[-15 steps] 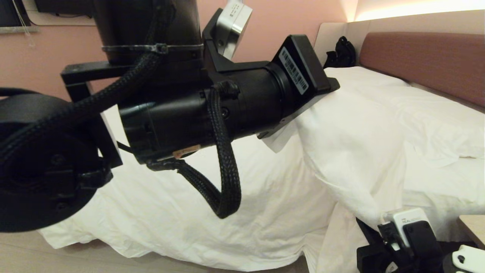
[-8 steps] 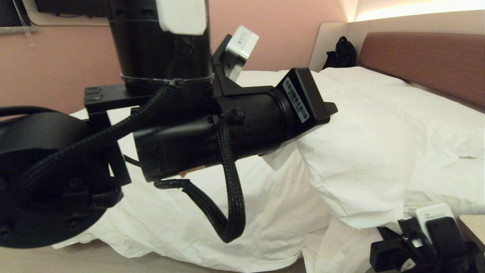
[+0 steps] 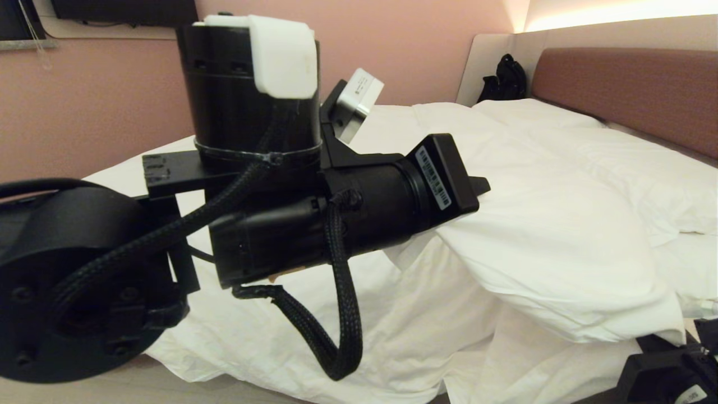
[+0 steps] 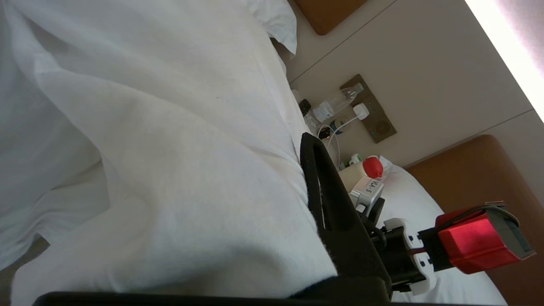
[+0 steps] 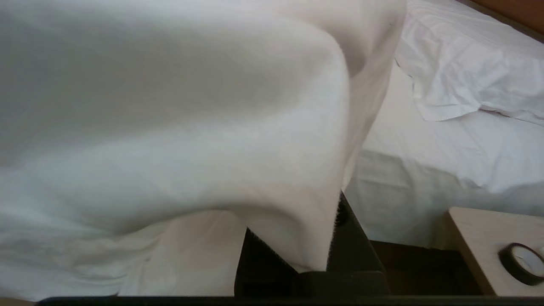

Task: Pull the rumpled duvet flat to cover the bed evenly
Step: Flatten the corners of the folded blanket

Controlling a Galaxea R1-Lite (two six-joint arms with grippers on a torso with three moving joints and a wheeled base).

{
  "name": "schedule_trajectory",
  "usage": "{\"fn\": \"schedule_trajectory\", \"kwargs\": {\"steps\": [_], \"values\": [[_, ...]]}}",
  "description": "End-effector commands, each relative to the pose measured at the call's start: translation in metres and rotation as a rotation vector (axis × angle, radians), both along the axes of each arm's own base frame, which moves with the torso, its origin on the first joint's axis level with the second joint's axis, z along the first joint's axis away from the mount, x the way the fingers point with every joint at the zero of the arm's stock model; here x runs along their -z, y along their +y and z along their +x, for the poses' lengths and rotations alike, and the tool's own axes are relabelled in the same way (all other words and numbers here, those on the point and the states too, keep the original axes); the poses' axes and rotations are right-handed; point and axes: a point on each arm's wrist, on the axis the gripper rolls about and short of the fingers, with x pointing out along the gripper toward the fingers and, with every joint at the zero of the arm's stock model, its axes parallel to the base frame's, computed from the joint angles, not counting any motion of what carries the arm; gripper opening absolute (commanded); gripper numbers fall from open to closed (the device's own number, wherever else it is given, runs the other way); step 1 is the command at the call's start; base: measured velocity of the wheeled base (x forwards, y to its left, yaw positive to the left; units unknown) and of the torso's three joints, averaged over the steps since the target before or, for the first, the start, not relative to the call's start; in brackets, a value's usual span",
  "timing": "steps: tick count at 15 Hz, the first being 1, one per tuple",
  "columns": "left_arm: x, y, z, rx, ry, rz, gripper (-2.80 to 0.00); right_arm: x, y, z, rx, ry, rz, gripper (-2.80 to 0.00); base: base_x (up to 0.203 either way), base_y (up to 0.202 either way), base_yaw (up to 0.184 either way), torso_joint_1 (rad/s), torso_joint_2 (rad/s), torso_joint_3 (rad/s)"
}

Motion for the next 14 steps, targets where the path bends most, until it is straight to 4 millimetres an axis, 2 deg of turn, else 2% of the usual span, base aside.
{"fn": "schedule_trajectory", "kwargs": {"steps": [1, 3, 5, 7, 10, 14], "values": [[0.007, 0.000, 0.002, -0.006, 0.013, 0.019, -2.80, 0.006, -0.014, -0.008, 0.041, 0.061, -0.080, -2.80, 0.000, 0.000, 0.000, 0.000, 0.00, 0.000], [0.011, 0.000, 0.002, -0.005, 0.019, 0.028, -2.80, 0.000, -0.033, -0.019, 0.077, 0.036, -0.047, -2.80, 0.000, 0.000, 0.000, 0.000, 0.00, 0.000], [0.027, -0.003, 0.003, -0.003, 0.050, 0.071, -2.80, -0.005, -0.057, -0.036, 0.136, 0.002, -0.004, -2.80, 0.000, 0.000, 0.000, 0.000, 0.00, 0.000], [0.037, -0.003, 0.003, -0.002, 0.068, 0.097, -2.80, -0.004, -0.072, -0.045, 0.214, 0.016, -0.017, -2.80, 0.000, 0.000, 0.000, 0.000, 0.00, 0.000], [0.073, -0.005, -0.003, 0.018, 0.123, 0.203, -2.80, -0.012, -0.077, -0.047, 0.264, 0.018, -0.017, -2.80, 0.000, 0.000, 0.000, 0.000, 0.00, 0.000], [0.096, -0.013, -0.014, 0.071, 0.131, 0.279, -2.80, -0.004, -0.078, -0.048, 0.281, 0.077, -0.073, -2.80, 0.000, 0.000, 0.000, 0.000, 0.00, 0.000]]}}
